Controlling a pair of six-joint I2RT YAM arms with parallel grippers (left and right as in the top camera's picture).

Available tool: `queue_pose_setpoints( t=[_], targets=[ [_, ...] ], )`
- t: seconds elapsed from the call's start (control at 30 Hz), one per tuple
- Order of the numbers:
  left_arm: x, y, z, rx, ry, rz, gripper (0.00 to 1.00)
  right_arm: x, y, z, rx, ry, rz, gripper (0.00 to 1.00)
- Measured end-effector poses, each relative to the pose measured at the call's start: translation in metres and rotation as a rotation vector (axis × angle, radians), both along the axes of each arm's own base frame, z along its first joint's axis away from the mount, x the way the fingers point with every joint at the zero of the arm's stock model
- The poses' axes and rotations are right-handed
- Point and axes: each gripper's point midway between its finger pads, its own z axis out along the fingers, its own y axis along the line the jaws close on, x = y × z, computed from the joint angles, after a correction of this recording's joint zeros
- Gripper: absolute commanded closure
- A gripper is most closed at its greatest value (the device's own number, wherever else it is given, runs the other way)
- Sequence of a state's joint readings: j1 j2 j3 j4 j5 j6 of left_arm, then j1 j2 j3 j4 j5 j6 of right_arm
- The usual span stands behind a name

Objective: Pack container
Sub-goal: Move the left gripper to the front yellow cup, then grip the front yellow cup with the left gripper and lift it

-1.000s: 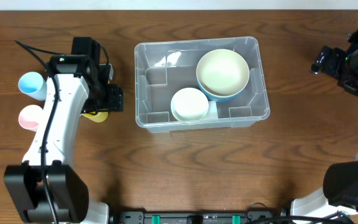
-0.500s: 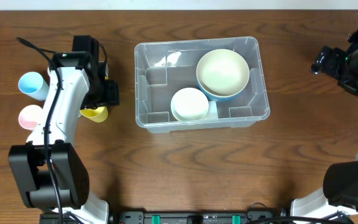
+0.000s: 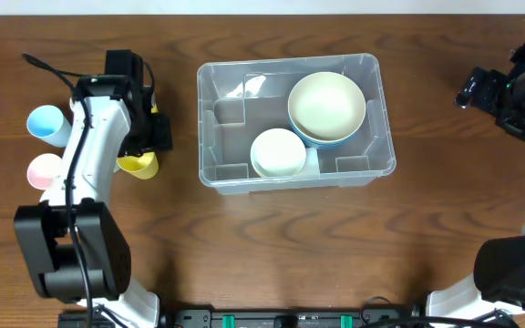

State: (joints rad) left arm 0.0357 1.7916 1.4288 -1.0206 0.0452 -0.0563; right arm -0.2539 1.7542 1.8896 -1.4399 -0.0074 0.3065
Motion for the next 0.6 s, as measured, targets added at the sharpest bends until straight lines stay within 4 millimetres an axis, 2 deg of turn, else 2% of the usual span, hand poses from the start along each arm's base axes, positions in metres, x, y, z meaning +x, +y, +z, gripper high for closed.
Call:
queue_pose_setpoints(
  t=[0.4, 0.6],
  targets=[
    [-0.004, 0.0, -0.036, -0.003, 0.101, 0.0, 0.45, 0.0, 0.0, 0.0, 0.0, 0.0, 0.0, 0.01],
    [-0.004, 0.0, -0.043, -0.004, 0.119, 0.003, 0.57, 0.0, 0.0, 0.0, 0.0, 0.0, 0.0, 0.01]
  ],
)
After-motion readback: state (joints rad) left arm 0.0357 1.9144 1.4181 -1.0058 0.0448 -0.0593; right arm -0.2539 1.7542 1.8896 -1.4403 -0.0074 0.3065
